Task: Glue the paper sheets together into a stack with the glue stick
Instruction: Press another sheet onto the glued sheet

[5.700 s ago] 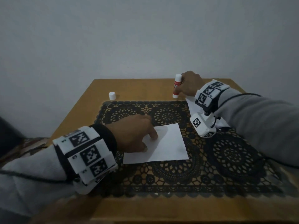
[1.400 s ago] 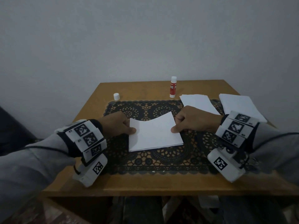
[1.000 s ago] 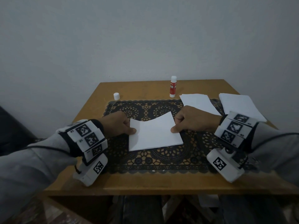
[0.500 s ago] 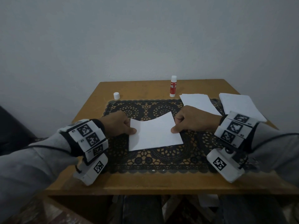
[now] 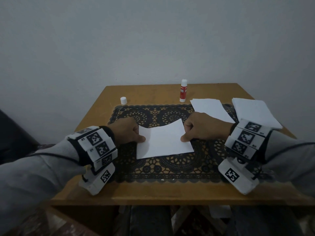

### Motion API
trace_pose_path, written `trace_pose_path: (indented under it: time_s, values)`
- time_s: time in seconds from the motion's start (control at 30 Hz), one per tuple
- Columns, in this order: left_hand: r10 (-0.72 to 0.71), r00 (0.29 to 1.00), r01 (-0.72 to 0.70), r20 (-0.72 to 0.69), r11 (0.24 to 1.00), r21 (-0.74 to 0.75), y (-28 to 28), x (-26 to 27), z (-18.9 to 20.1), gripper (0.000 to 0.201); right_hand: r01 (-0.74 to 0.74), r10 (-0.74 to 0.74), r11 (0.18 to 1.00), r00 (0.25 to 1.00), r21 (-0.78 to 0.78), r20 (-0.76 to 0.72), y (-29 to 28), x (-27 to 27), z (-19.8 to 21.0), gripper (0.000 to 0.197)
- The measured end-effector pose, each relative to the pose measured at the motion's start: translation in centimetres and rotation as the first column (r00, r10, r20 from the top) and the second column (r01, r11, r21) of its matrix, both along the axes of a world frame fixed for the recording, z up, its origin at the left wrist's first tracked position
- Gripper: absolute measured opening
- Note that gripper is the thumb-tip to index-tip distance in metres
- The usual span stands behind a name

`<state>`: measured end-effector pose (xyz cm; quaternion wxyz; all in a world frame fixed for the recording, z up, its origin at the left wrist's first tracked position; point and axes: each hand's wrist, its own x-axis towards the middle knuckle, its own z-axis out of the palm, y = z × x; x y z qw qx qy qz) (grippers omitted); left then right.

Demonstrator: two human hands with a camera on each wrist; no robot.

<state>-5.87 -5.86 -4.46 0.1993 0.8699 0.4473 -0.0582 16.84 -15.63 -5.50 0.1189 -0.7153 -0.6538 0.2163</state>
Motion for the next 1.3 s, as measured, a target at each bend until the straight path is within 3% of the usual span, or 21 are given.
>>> trace_pose_path:
  time_s: [0.1,0.17,0.23,0.3,0.37,0.47,0.53,0.7,0.83,1.0,1.13,1.3]
  values:
    - [0.021,0.999,-0.018,-0.03,0.996,0.085,-0.5,0.3,0.3,0.029,0.01,-0.009,1.0,0.987,-0.008,0.158,-0.3,-0.7,0.5,0.032]
    - [0.005,1.0,-0.001,-0.031,0.991,0.134,-0.9,0.2,0.2,0.053,0.023,-0.022,1.0,0.975,-0.005,0.223,-0.5,-1.0,0.7,0.041]
    - [-0.068,0.995,0.082,-0.075,0.977,0.198,-1.5,0.2,0.0,0.064,0.004,-0.013,0.999,0.964,0.032,0.267,-0.8,-1.3,0.9,0.045]
    - [-0.163,0.965,0.209,-0.204,0.95,0.23,-2.3,0.3,0.1,0.056,-0.057,0.039,0.998,0.93,0.04,0.364,-1.3,-2.1,1.0,0.044]
    - [-0.222,0.927,0.291,-0.302,0.934,0.206,-2.6,0.3,0.3,0.054,-0.142,0.156,0.988,0.889,-0.064,0.43,-2.1,-3.6,1.1,0.049]
    - [-0.265,0.902,0.342,-0.34,0.921,0.188,-2.5,0.1,0.6,0.059,-0.297,0.407,0.898,0.84,-0.324,0.358,-4.0,-6.2,1.2,0.076]
    - [-0.278,0.899,0.354,-0.338,0.916,0.191,-2.4,0.0,0.6,0.06,-0.331,0.468,0.856,0.821,-0.396,0.326,-4.1,-6.6,1.4,0.083]
    - [-0.298,0.884,0.388,-0.36,0.898,0.208,-2.4,0.3,0.8,0.057,-0.188,0.329,0.912,0.867,-0.366,0.375,-1.4,-5.5,1.8,0.088]
    - [-0.293,0.885,0.387,-0.362,0.895,0.222,-2.5,0.3,0.6,0.055,-0.291,0.447,0.857,0.832,-0.425,0.33,-2.2,-7.0,1.0,0.089]
    - [-0.288,0.89,0.375,-0.352,0.903,0.21,-2.5,0.2,0.5,0.058,-0.172,0.316,0.91,0.877,-0.377,0.363,-1.4,-5.0,1.4,0.087]
    - [-0.284,0.896,0.364,-0.34,0.909,0.201,-2.2,0.2,0.5,0.058,-0.24,0.398,0.884,0.836,-0.402,0.377,-3.1,-6.6,0.3,0.087]
    - [-0.283,0.904,0.358,-0.322,0.91,0.207,-1.8,0.2,0.1,0.057,-0.194,0.329,0.908,0.878,-0.371,0.348,-2.3,-5.8,1.1,0.087]
